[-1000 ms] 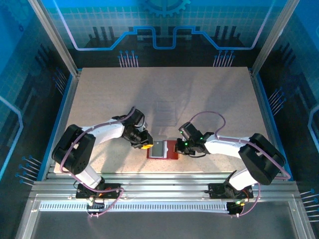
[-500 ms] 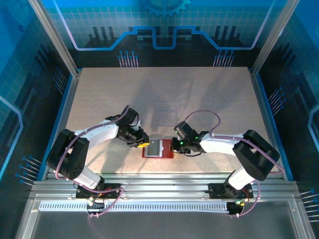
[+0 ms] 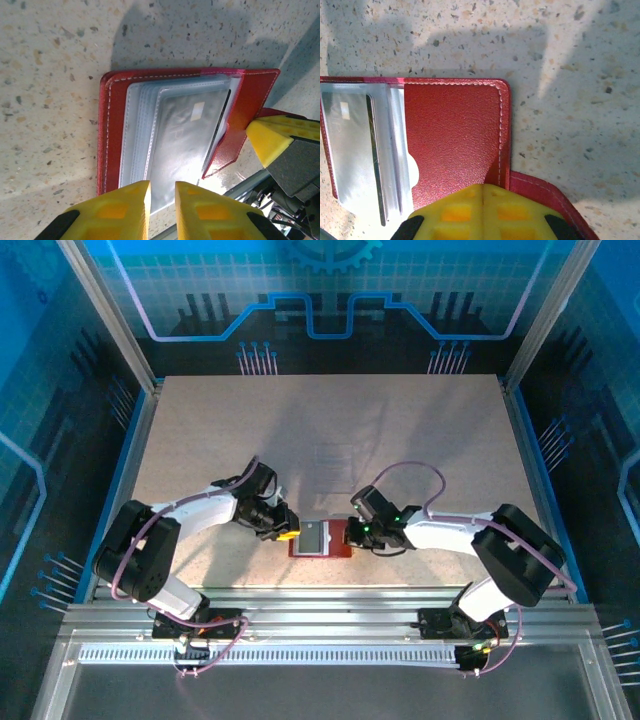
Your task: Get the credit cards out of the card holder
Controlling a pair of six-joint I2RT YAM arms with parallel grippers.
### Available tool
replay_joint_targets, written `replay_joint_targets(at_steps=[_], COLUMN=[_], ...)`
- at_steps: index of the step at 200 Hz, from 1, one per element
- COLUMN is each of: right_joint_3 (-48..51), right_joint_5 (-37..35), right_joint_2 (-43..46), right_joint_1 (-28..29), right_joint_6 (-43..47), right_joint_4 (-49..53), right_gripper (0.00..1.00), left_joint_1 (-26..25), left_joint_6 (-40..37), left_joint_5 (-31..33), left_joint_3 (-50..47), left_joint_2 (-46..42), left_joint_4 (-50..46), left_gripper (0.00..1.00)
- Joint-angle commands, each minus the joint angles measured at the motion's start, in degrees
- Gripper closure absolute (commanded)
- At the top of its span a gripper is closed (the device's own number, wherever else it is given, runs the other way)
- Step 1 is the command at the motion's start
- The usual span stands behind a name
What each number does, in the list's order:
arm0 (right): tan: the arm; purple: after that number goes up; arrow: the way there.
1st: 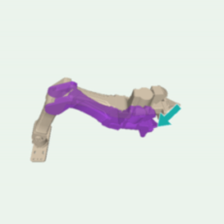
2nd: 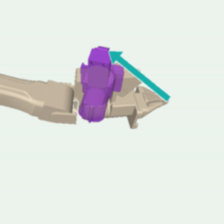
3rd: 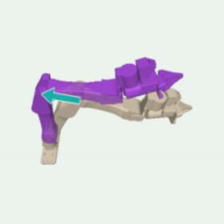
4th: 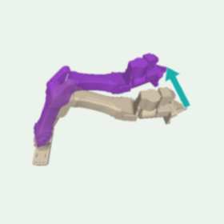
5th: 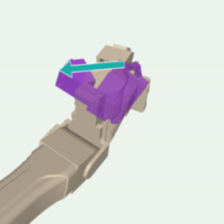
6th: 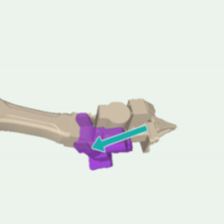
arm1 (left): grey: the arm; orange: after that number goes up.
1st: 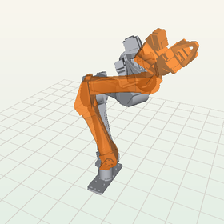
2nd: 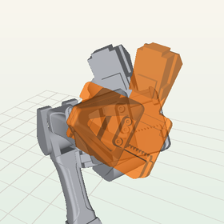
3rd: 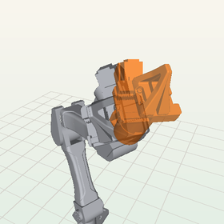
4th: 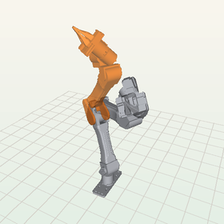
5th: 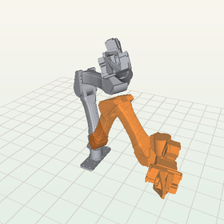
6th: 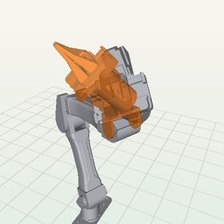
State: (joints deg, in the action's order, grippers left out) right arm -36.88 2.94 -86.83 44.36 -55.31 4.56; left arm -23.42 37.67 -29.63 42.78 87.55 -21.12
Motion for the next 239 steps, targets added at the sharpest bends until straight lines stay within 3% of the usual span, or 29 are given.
replay_joint_targets(at_steps=[1,72,139,191,239], right_joint_3=[2.77,1.86,-1.5,-3.23,-5.52], right_joint_5=[-2.06,-0.71,-2.12,-1.36,2.11], right_joint_2=[1.46,-0.53,-0.58,3.07,-1.04], right_joint_1=[0.77,1.75,2.62,3.31,2.86], right_joint_6=[-1.23,-1.27,-1.78,-0.38,1.47], right_joint_4=[-1.86,-6.37,0.1,0.96,-0.02], right_gripper=[0.97,0.96,0.95,0.93,0.93], left_joint_1=[-0.22,-3.66,-3.8,-4.26,-4.58], left_joint_6=[1.88,4.11,0.06,0.37,0.28], left_joint_5=[-2.69,-2.03,0.27,-0.73,-1.29], left_joint_3=[-1.06,0.56,5.58,3.89,2.59], left_joint_2=[-1.89,1.08,1.75,2.18,2.29], left_joint_4=[2.37,5.75,-2.28,-1.7,-1.44], left_gripper=[0.8,0.8,0.81,0.81,0.81])
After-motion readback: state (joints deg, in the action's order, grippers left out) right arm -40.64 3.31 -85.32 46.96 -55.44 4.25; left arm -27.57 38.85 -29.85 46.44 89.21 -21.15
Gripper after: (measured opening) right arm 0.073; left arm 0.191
